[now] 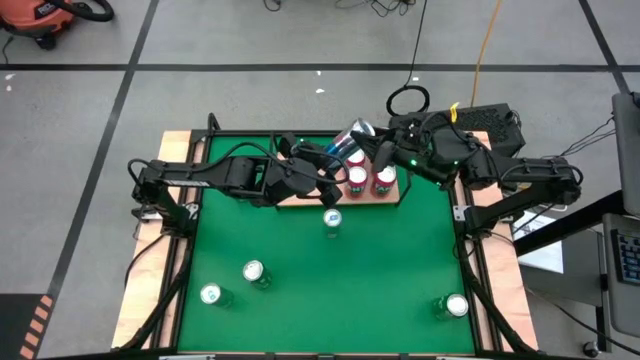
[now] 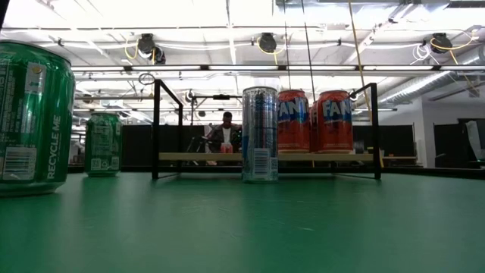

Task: Place canned beverage on shelf
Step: Put the blue soda can on the shelf

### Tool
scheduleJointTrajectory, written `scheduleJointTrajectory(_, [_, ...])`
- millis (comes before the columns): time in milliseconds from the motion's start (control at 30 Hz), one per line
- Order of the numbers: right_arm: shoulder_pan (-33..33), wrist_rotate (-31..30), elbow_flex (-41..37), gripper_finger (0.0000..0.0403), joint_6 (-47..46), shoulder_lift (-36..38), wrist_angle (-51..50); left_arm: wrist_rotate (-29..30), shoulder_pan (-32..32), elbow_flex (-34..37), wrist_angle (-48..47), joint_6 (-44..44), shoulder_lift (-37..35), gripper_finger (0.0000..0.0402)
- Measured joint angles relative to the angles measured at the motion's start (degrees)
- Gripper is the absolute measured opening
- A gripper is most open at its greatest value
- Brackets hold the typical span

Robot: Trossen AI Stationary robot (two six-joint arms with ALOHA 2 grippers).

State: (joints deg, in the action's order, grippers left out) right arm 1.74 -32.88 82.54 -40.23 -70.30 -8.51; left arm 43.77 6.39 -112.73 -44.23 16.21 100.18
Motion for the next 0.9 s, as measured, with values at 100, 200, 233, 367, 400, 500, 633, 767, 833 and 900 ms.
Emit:
scheduleJointTrajectory(100, [-0.5, 0.2, 0.0, 0.0222, 0.1, -0.1, -0.1, -0.1, 0.0, 0.0, 0.0, 0.0, 0.0, 0.0222])
scheduleJointTrajectory(200, [-1.0, 0.5, 0.0, 0.0222, 0.2, -0.3, 0.1, -0.2, 0.0, 0.0, -0.1, 0.1, 0.0, 0.0234])
scheduleJointTrajectory(233, [-1.0, 0.5, 0.0, 0.0225, 0.2, -0.3, 0.1, -0.2, 0.0, 0.0, -0.1, 0.3, 0.0, 0.0242])
scheduleJointTrajectory(367, [-1.2, 0.0, 0.0, 0.0233, 1.8, -0.4, -0.8, -1.0, 0.0, 0.0, 0.0, 1.5, 0.0, 0.0286])
scheduleJointTrajectory(400, [-1.3, 0.0, 0.0, 0.0233, 2.3, -0.4, -0.8, -1.6, 0.0, 0.0, 0.0, 1.5, 0.0, 0.0298])
scheduleJointTrajectory(500, [-1.8, 2.0, 0.0, 0.0229, 4.4, -0.4, -0.6, -4.6, 0.0, 0.0, -0.3, 1.5, -0.7, 0.0329])
scheduleJointTrajectory(633, [-2.9, 6.7, 0.0, 0.0233, 5.6, -0.3, 0.2, -8.2, 0.0, 0.0, 0.0, 1.5, -2.7, 0.0356])
scheduleJointTrajectory(767, [-4.4, 12.8, 0.0, 0.0235, 6.0, -0.3, 0.3, -13.3, -0.8, 0.0, -0.5, 1.5, -4.8, 0.0362])
scheduleJointTrajectory(833, [-5.2, 15.3, 0.0, 0.0234, 6.4, -0.3, 0.6, -17.1, -1.8, 0.0, -0.2, 1.5, -5.7, 0.0363])
scheduleJointTrajectory(900, [-5.9, 18.0, 0.0, 0.0233, 6.7, -0.4, 0.7, -20.4, -2.9, 0.0, -0.2, 1.5, -6.5, 0.0363])
